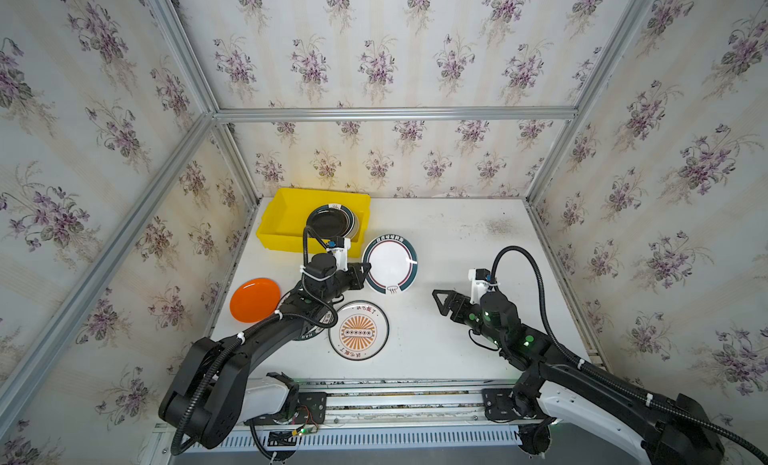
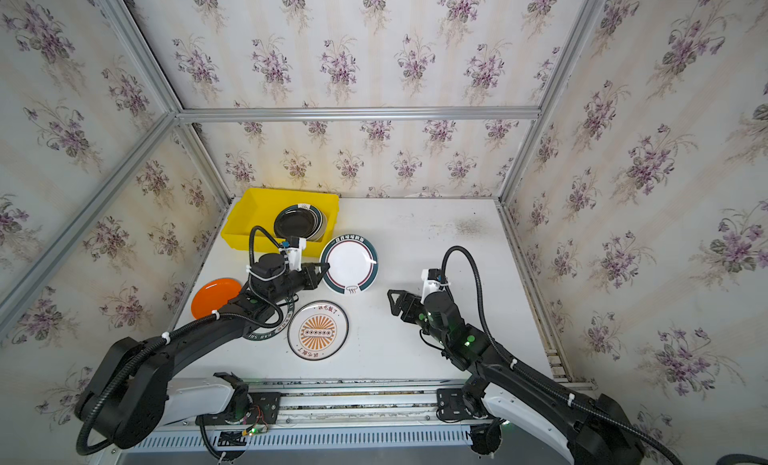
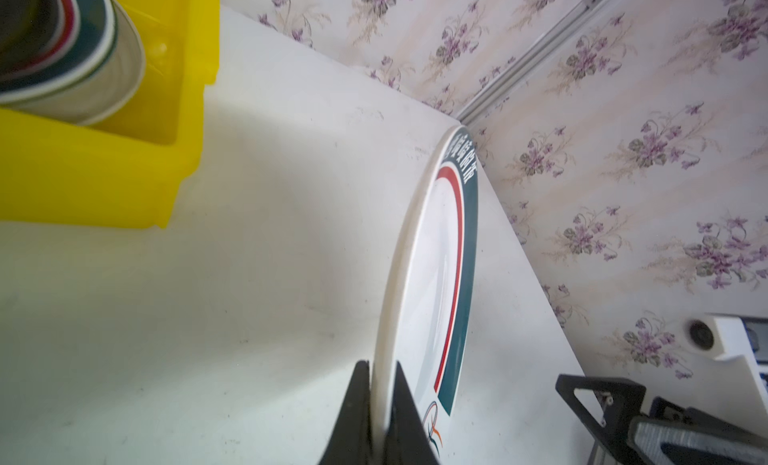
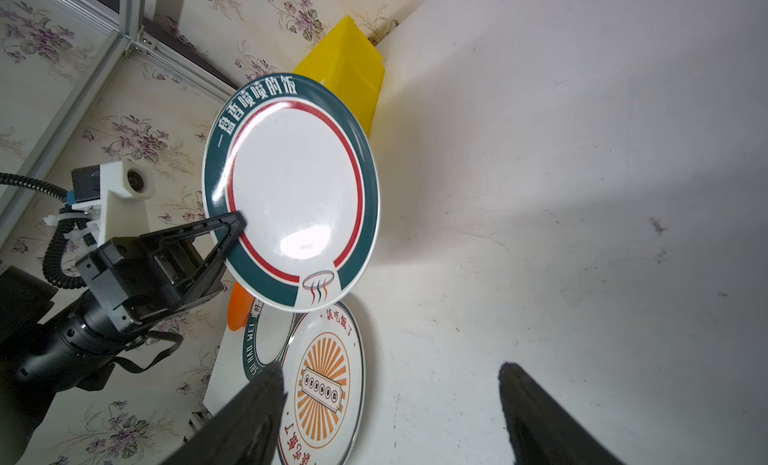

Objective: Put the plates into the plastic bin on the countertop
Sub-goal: 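Carry the plate with the left gripper into the yellow bin while the right gripper withdraws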

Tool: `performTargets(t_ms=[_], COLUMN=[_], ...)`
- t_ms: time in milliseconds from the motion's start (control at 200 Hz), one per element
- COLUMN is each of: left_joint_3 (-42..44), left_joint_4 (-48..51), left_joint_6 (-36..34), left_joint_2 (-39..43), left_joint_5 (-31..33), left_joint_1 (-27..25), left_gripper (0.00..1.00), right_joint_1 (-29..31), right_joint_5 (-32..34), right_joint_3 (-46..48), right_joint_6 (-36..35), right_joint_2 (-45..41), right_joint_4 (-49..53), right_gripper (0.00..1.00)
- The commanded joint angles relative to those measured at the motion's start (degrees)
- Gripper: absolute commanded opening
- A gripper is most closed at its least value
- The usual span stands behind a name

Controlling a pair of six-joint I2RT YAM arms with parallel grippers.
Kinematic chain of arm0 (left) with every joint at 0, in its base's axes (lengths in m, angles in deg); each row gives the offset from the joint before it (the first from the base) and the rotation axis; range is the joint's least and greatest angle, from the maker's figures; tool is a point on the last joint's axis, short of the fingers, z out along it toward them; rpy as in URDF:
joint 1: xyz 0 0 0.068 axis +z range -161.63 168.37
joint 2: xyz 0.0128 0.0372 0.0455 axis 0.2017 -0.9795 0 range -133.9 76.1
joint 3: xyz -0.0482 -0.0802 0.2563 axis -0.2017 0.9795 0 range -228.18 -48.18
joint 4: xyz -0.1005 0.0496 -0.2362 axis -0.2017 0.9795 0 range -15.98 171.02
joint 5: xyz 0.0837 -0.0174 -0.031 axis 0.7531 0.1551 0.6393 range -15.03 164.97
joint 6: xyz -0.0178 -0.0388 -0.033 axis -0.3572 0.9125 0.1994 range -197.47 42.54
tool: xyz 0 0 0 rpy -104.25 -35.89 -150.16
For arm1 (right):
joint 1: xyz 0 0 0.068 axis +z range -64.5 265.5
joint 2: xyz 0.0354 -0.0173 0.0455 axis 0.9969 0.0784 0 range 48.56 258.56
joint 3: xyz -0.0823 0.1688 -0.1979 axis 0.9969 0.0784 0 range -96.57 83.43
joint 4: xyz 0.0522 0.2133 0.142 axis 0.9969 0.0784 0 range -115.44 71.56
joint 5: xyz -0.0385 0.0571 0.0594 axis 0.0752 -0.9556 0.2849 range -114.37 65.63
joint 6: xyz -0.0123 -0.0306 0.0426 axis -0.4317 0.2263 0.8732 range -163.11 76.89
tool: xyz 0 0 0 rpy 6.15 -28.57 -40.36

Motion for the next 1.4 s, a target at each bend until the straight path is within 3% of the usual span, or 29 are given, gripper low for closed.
performTargets(t_ms=[0,280,585,770,1399], left_joint_3=[-3.34,-11.15,-15.11,-18.37,-34.17], left_joint_4=[0.23,5.30,5.93,3.44,16.76], left_joint_6=[0.05,-2.11,-1.67,-1.23,-7.57], left_joint_2=[0.06,-1.56,-4.85,-8.70,-22.43], left_joint_5=[1.51,5.70,8.31,10.68,18.12], left_joint_1=[2.12,8.59,14.99,15.96,21.52], left_gripper=[0.05,0.05,0.06,0.06,0.10], right_joint_1=[0.00,0.00,-0.06,-0.10,-0.13], right_joint_5=[-0.22,-3.77,-3.48,-5.40,-2.52], right_joint_3=[-2.80,-6.53,-3.66,-3.79,-2.99], right_joint_6=[-4.35,-9.72,-9.52,-10.92,-12.18], right_joint_2=[1.40,3.10,0.24,-1.37,-8.76], right_joint_4=[1.89,6.52,6.17,7.54,14.78], right_gripper=[0.83,0.85,0.85,0.87,0.88])
